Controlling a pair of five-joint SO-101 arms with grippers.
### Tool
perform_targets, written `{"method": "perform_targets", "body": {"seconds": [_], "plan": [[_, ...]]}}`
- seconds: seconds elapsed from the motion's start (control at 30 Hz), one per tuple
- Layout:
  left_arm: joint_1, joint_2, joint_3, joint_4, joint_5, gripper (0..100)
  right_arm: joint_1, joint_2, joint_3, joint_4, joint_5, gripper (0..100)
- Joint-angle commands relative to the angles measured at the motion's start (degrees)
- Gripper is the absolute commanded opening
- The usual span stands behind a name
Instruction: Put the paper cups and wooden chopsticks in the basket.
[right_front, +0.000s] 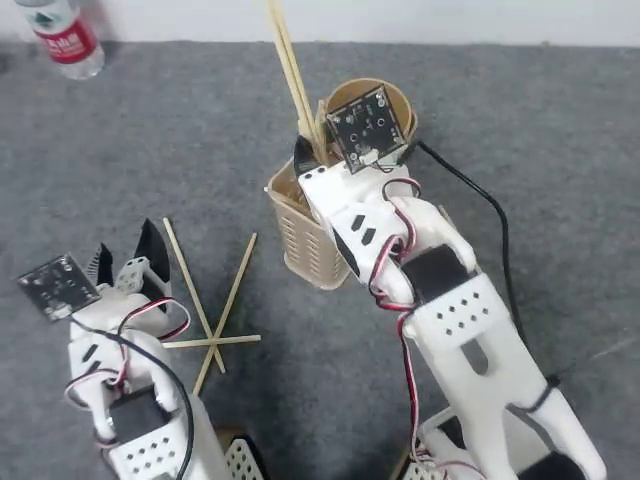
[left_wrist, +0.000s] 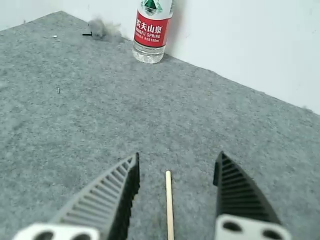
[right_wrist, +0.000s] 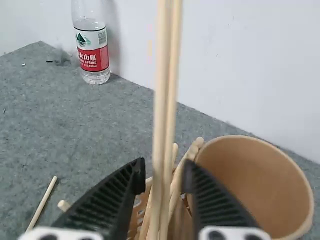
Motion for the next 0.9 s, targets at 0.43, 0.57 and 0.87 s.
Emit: {"method": "perform_targets", "body": {"seconds": [0.43, 0.57, 0.87], "plan": [[0.53, -0.09, -5.67, 7.12, 0.18, 23, 12.09, -25.10, -8.62, 31.08, 8.35, 20.2], [1.14, 0.00, -11.74, 12.92, -2.20, 23, 23.25, -23.60, -11.96, 41.01, 8.79, 20.2], [7.12, 15.56, -18.24, 13.10, -7.56, 23, 37.23, -17.19, -12.04, 52.62, 20.48, 19.9]]}}
